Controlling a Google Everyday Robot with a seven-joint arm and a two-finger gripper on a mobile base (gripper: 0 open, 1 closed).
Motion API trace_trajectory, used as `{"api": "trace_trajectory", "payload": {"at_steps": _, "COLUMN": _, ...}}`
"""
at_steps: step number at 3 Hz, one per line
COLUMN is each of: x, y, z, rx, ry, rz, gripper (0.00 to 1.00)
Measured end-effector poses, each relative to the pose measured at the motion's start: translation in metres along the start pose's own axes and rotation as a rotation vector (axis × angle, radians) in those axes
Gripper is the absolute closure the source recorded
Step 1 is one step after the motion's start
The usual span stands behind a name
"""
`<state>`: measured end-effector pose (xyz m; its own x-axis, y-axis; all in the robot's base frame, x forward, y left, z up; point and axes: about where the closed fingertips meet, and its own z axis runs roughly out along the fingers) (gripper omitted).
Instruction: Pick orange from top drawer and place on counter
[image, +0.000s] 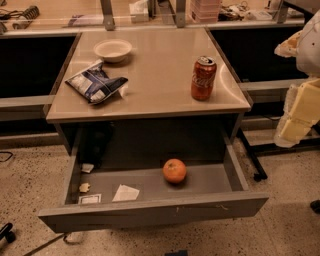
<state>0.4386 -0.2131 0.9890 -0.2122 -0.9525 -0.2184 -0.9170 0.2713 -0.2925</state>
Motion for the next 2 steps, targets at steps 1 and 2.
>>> {"api": "trace_trajectory", "payload": {"at_steps": 1, "x": 0.0000, "y": 0.0000, "z": 0.0000, "rx": 0.000, "ry": 0.000, "rz": 0.000, "gripper": 0.00}}
{"api": "trace_trajectory", "payload": {"at_steps": 2, "x": 0.0000, "y": 0.0000, "z": 0.0000, "rx": 0.000, "ry": 0.000, "rz": 0.000, "gripper": 0.19}}
